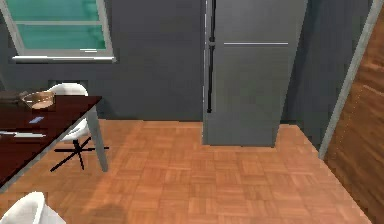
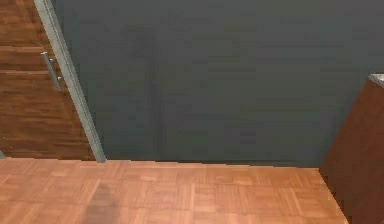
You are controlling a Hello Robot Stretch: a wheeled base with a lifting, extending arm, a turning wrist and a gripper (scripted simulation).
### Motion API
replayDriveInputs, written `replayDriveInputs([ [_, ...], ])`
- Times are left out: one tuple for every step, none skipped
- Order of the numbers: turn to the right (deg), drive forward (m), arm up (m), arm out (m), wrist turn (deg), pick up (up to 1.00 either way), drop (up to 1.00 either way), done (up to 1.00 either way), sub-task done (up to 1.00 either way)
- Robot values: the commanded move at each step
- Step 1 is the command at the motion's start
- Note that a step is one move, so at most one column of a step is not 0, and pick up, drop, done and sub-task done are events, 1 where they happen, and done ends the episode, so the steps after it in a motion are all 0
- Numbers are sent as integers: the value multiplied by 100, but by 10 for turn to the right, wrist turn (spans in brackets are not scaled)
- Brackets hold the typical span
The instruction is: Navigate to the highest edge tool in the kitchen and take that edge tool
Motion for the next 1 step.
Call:
replayDriveInputs([
  [-60, 0, 0, 0, 0, 0, 0, 0, 0],
])
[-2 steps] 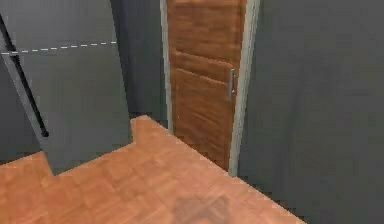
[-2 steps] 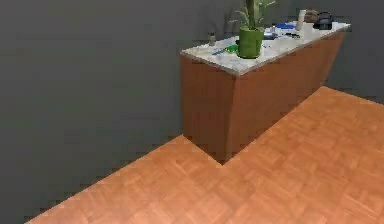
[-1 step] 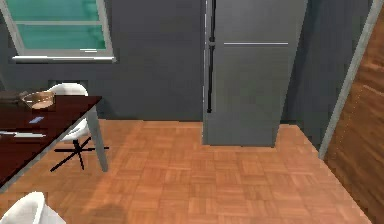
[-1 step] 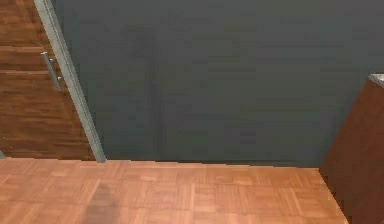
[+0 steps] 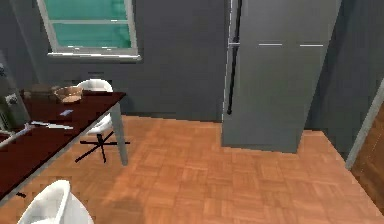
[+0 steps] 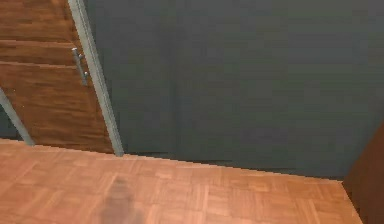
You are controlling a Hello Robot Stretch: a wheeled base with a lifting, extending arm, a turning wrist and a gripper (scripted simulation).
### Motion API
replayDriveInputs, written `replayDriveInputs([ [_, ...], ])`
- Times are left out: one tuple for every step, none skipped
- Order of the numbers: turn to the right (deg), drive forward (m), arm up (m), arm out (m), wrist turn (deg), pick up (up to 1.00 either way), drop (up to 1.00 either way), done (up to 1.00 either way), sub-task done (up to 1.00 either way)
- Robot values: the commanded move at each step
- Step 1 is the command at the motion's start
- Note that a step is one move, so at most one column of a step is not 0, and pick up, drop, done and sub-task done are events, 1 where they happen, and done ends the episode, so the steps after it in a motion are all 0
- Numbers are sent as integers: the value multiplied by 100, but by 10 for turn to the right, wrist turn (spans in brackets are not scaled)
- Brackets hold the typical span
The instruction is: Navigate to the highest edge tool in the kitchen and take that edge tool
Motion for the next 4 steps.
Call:
replayDriveInputs([
  [0, 25, 0, 0, 0, 0, 0, 0, 0],
  [450, 0, 0, 0, 0, 0, 0, 0, 0],
  [450, 0, 0, 0, 0, 0, 0, 0, 0],
  [450, 0, 0, 0, 0, 0, 0, 0, 0],
])
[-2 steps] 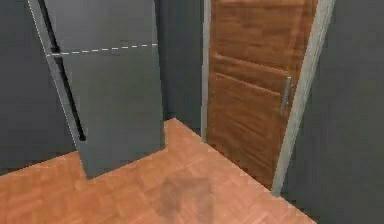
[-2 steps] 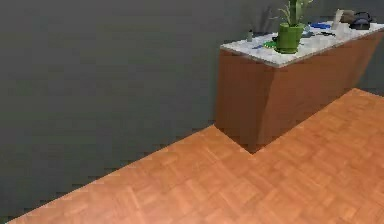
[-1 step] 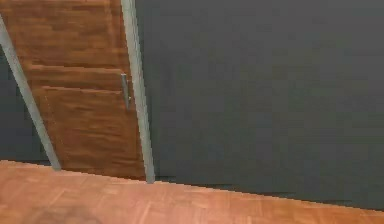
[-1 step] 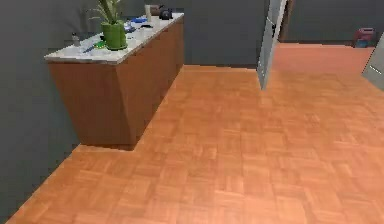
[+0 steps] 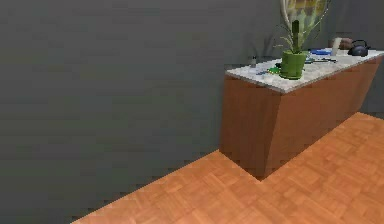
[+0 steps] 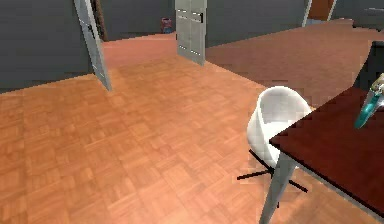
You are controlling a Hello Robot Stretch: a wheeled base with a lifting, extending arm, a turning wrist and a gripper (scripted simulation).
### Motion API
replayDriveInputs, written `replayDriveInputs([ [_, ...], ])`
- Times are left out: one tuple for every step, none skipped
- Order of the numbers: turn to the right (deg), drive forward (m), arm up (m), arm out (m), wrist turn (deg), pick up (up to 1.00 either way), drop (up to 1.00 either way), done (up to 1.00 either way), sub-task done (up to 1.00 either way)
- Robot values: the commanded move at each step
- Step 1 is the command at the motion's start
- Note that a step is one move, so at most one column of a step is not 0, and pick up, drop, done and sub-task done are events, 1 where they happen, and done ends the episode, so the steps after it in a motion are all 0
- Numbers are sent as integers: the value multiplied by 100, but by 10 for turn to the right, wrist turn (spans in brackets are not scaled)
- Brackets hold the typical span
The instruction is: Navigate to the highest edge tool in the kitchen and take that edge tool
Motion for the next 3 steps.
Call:
replayDriveInputs([
  [90, 0, 0, 0, 0, 0, 0, 0, 0],
  [0, 100, 0, 0, 0, 0, 0, 0, 0],
  [-450, 0, 0, 0, 0, 0, 0, 0, 0],
])
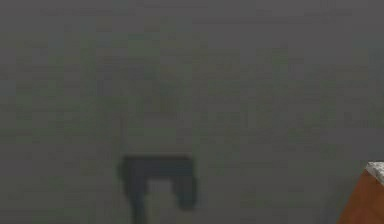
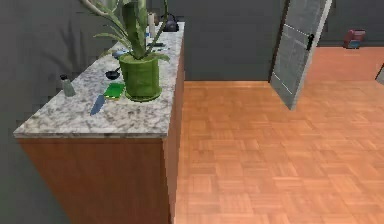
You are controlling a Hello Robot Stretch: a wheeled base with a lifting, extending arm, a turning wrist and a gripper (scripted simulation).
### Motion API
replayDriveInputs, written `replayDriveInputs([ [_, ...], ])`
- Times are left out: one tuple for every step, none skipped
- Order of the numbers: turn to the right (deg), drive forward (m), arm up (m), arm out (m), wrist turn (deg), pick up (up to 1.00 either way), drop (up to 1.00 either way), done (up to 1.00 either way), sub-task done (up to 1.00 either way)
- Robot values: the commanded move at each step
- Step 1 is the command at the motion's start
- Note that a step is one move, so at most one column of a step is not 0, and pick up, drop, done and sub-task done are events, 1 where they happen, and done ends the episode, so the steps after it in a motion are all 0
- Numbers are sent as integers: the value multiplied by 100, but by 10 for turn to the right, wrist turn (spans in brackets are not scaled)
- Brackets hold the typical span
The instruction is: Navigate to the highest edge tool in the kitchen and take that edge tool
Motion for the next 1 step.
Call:
replayDriveInputs([
  [-210, 0, 0, 0, 0, 0, 0, 0, 0],
])
